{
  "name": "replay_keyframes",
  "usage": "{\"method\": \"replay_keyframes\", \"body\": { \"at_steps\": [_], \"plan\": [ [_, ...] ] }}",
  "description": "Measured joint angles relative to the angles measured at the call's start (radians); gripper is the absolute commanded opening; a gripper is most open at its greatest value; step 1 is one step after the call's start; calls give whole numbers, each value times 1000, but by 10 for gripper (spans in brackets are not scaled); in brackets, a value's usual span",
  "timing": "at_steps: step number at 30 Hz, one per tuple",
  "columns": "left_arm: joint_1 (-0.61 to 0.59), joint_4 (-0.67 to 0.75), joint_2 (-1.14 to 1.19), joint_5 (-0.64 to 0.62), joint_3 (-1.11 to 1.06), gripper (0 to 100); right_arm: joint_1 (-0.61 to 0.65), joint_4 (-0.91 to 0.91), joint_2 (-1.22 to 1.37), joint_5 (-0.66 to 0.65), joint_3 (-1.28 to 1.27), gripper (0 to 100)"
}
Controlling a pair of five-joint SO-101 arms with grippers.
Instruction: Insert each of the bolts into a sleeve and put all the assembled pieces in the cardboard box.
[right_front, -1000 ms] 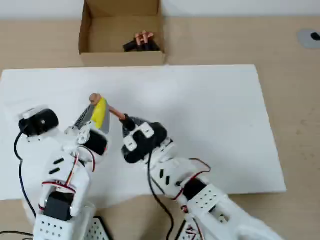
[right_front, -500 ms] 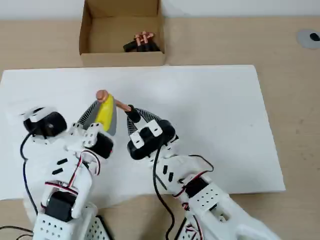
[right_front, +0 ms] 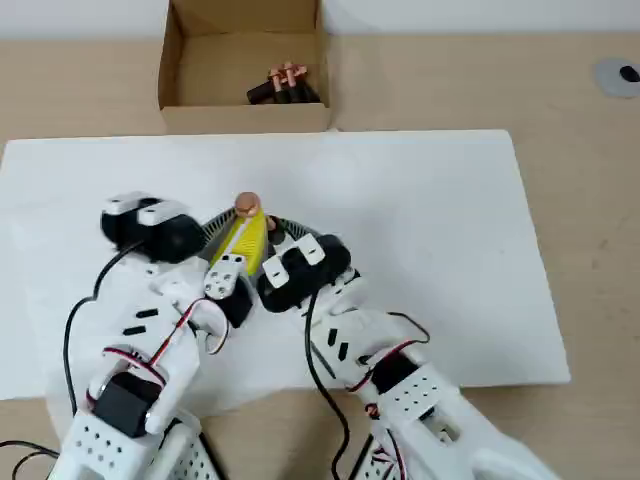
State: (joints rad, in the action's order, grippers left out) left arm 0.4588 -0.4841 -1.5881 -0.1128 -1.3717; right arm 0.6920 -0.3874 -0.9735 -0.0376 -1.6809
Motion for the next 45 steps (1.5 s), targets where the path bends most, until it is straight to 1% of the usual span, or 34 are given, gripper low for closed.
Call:
{"method": "replay_keyframes", "body": {
  "at_steps": [3,10,17,20,22,25,33,40,45],
  "plan": [
    [8,0,40,29,3,6,3,0,0,34,0,11],
    [14,-21,66,87,6,6,6,6,0,43,0,11],
    [15,-190,66,183,89,17,29,8,0,43,0,11],
    [23,-265,66,232,124,78,34,8,0,43,0,11],
    [23,-305,64,235,140,116,37,8,0,44,0,11],
    [31,-345,66,238,143,123,38,6,-11,51,0,10],
    [32,-330,69,238,140,128,38,6,-23,52,0,10],
    [-25,-284,71,230,140,129,38,6,-20,51,0,10],
    [-58,-230,69,204,141,171,41,9,-17,44,0,10]
  ]
}}
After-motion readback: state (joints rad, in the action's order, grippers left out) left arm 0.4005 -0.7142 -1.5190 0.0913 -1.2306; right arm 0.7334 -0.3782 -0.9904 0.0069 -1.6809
